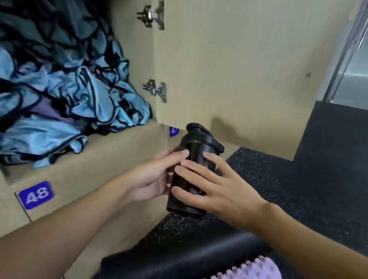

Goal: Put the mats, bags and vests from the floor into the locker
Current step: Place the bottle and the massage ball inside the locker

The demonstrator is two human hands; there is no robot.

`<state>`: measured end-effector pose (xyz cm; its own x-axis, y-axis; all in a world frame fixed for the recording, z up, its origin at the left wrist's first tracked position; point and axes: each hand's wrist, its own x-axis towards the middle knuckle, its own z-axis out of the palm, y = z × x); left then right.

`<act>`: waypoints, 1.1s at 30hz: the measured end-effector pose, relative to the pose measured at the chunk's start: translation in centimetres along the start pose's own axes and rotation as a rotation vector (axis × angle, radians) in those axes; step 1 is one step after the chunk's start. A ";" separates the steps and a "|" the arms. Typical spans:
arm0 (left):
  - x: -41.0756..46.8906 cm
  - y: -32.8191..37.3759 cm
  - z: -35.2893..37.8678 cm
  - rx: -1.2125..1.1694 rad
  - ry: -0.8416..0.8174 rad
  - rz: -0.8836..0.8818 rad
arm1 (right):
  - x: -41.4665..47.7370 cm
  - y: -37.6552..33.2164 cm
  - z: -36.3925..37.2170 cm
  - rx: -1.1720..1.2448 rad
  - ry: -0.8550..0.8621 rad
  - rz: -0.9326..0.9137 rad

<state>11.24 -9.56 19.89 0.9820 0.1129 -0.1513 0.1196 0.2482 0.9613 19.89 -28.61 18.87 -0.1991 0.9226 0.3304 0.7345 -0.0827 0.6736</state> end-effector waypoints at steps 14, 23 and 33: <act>-1.0 11.3 -9.8 0.134 0.446 0.449 | 17.6 3.8 0.8 1.510 0.062 0.760; -0.6 13.4 -15.8 1.073 0.859 0.534 | 24.8 3.4 7.2 1.551 0.332 1.011; 1.8 11.4 -19.8 1.785 0.796 -0.057 | 27.5 3.5 11.8 1.529 0.297 1.003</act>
<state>11.45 12.55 25.98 0.7545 0.6054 0.2536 0.6319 -0.7744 -0.0314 24.62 0.88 22.50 0.6591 0.6466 0.3840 0.4760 0.0367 -0.8787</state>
